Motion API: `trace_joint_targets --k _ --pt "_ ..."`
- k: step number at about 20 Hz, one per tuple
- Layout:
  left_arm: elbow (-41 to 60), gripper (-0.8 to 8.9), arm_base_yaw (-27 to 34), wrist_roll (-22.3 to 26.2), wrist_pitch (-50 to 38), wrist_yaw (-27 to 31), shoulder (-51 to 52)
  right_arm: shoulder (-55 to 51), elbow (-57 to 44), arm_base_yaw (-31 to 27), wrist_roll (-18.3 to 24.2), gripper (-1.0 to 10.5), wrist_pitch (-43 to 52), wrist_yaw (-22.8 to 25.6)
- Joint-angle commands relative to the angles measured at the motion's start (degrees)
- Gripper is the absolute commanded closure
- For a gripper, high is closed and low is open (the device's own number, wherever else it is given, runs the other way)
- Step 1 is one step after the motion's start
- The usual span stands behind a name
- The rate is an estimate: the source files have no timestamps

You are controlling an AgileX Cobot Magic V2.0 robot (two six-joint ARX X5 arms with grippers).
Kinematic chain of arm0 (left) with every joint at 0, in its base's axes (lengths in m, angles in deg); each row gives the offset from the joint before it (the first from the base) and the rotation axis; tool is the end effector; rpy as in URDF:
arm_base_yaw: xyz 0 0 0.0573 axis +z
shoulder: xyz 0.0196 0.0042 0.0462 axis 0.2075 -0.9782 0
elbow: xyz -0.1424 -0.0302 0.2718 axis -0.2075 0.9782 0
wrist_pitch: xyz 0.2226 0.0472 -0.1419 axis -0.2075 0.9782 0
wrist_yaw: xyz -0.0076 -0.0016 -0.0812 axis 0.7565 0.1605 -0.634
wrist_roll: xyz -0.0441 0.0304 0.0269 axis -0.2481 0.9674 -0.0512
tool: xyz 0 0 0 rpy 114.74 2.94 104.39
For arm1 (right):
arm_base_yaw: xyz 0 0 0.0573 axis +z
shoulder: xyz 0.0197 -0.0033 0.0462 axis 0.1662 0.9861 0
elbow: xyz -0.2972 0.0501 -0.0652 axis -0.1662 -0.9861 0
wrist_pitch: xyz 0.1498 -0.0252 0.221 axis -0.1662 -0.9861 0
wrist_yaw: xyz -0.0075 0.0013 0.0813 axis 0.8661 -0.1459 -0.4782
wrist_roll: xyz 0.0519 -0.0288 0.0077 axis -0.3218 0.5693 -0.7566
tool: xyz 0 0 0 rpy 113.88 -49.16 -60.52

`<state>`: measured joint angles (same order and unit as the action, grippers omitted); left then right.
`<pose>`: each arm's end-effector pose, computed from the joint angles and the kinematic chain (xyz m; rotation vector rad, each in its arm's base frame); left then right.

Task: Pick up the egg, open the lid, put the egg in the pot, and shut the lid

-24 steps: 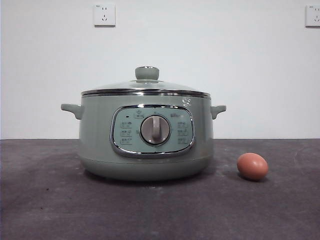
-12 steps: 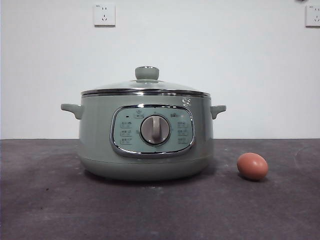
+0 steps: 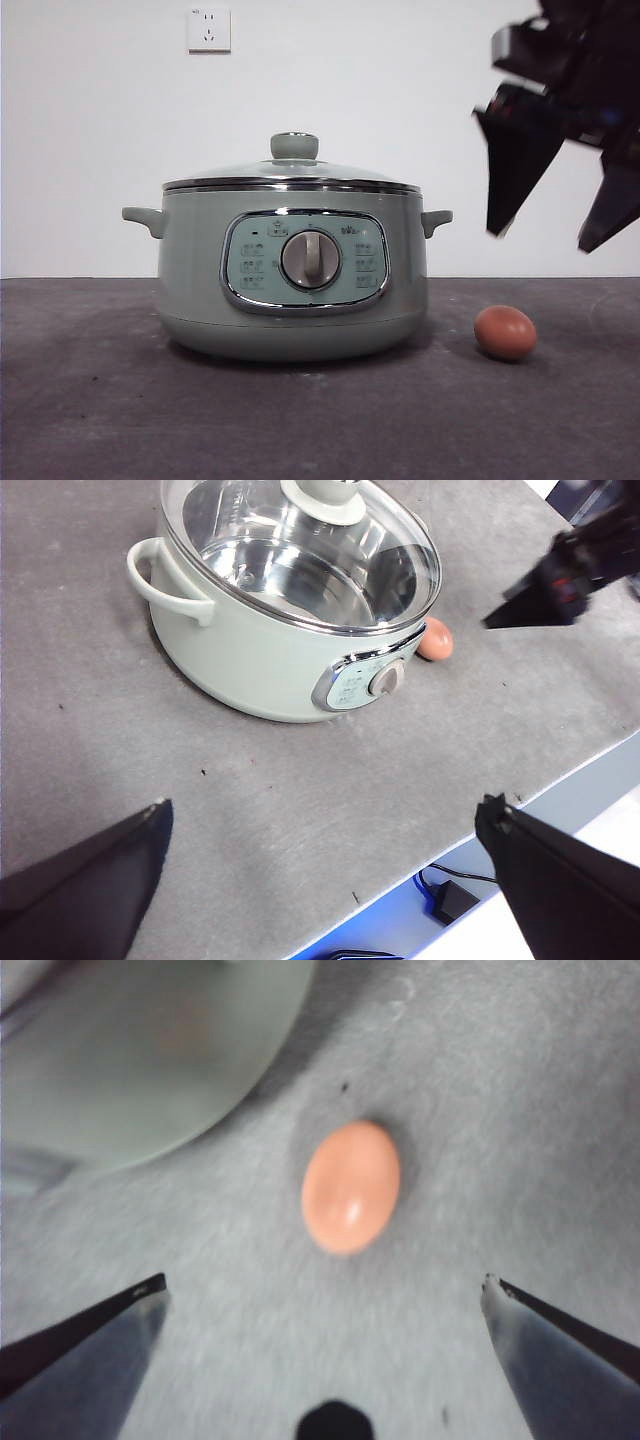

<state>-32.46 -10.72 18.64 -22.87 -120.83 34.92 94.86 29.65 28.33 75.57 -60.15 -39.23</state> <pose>0.0415 -0.0212 0.3355 -0.1482 0.6377 -0.5813 0.2742 0.0995 0.2687 -0.1705 1.1037 0.4743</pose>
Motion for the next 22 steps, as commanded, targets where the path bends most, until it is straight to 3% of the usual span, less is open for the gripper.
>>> trace_joint_targets --k 1,8,12,14,18,22 --pt "-0.2 1.84 -0.2 -0.1 -0.7 0.0 0.0 3.4 0.1 0.7 -0.4 4.2 3.0 1.3" --pt "-0.2 1.84 -0.2 -0.1 -0.7 0.1 0.0 12.0 0.1 1.2 -0.4 4.3 8.7 3.1" --pt "-0.2 1.84 -0.2 -0.1 -0.7 0.1 0.0 15.2 0.1 1.2 -0.4 4.8 11.1 3.1" --pt "-0.2 1.84 -0.2 -0.1 -0.7 0.1 0.0 16.3 0.1 1.2 -0.4 6.0 11.6 3.1" --pt "-0.2 1.84 -0.2 -0.1 -0.7 0.1 0.0 17.1 0.1 1.2 -0.4 6.9 12.9 3.1" --pt "-0.2 1.84 -0.2 -0.1 -0.7 0.1 0.0 17.1 0.1 1.2 -0.4 9.6 12.0 2.7"
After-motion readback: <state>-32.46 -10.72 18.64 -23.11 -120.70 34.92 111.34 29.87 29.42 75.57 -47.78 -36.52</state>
